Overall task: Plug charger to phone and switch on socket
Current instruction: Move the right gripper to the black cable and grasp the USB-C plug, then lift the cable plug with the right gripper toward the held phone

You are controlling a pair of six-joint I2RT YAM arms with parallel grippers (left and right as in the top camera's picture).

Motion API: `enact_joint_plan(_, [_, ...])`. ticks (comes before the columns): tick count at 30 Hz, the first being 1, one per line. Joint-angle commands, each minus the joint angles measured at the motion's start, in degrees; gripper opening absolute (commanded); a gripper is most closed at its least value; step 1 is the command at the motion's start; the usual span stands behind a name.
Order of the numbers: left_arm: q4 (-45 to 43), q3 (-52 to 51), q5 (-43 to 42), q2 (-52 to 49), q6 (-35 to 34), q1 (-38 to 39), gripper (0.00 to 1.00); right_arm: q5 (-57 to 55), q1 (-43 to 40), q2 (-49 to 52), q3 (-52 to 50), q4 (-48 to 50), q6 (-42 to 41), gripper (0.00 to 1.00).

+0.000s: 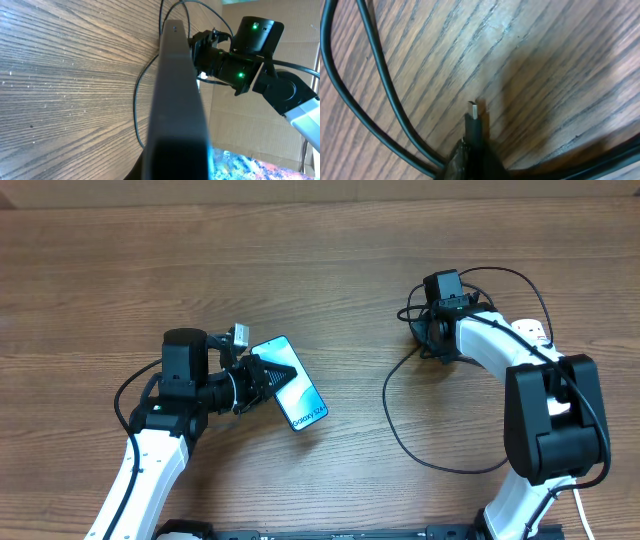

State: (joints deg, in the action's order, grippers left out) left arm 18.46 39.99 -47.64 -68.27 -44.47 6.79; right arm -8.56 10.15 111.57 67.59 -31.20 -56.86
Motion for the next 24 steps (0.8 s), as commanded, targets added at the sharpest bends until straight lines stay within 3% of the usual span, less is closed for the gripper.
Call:
enact_joint_plan(1, [-0.3, 0.3, -2.0, 0.0, -0.8, 0.3, 0.04, 1.1, -0.3, 3.3, -0.2, -0.8, 2.3, 0.04])
enact_joint_plan(9, [-0.3, 0.3, -1.9, 0.0, -0.8, 0.3, 0.04, 1.9, -1.2, -4.4, 11.3, -8.9, 15.4, 0.04])
enact_joint_plan(14, [-1.2, 0.3, -2.4, 0.0, -0.8, 0.3, 0.04, 13.6, -1.2, -10.0, 16.8, -18.1, 25.7, 0.04])
enact_joint_plan(24, [-25.1, 0.3, -23.1, 0.0, 0.3, -3.2, 0.04, 41.6, -1.2, -26.3, 16.9, -40.4, 52.4, 0.04])
